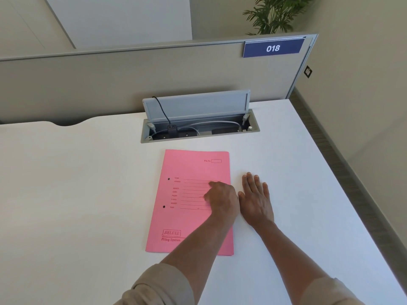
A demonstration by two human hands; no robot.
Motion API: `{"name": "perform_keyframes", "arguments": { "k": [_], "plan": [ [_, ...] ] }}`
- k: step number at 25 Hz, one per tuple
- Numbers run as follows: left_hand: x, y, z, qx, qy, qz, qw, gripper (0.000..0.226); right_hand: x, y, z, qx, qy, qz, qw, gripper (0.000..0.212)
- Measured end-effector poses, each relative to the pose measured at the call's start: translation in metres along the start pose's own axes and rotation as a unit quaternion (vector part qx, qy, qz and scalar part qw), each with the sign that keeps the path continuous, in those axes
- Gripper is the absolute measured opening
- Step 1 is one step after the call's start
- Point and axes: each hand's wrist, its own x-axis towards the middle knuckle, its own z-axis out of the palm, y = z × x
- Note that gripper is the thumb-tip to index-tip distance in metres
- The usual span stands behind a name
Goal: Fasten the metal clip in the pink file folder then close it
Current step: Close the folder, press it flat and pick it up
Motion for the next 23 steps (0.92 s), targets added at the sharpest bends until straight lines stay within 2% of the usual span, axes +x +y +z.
{"name": "perform_keyframes", "arguments": {
  "k": [1, 4, 5, 10, 13, 15, 18, 23],
  "plan": [
    [0.0, -0.004, 0.0, -0.02, 0.011, 0.007, 1.0, 0.056, 0.0, -0.001, 0.0, 0.0, -0.001, 0.002, 1.0, 0.061],
    [0.0, -0.027, -0.003, -0.096, 0.059, 0.042, 0.993, 0.025, -0.001, -0.004, -0.002, -0.003, -0.003, 0.008, 1.0, 0.06],
    [0.0, -0.038, -0.004, -0.108, 0.07, 0.052, 0.99, 0.022, 0.0, -0.006, -0.003, 0.0, -0.005, 0.011, 1.0, 0.06],
    [-0.004, -0.106, 0.003, -0.124, 0.12, 0.029, 0.985, 0.023, -0.002, -0.03, -0.008, 0.03, -0.035, 0.012, 0.999, 0.061],
    [-0.008, -0.144, 0.014, -0.094, 0.159, -0.023, 0.982, 0.031, -0.007, -0.05, -0.014, 0.028, -0.001, 0.005, 1.0, 0.057],
    [-0.009, -0.166, 0.018, -0.1, 0.146, -0.09, 0.98, 0.035, -0.01, -0.064, -0.018, 0.015, 0.024, 0.018, 0.999, 0.055],
    [-0.012, -0.188, 0.023, -0.158, 0.083, -0.185, 0.966, 0.04, -0.015, -0.08, -0.02, 0.01, 0.017, 0.057, 0.998, 0.058],
    [-0.007, -0.204, 0.027, -0.282, -0.004, -0.238, 0.929, 0.037, -0.018, -0.094, -0.021, 0.042, 0.003, 0.084, 0.996, 0.056]
  ]
}}
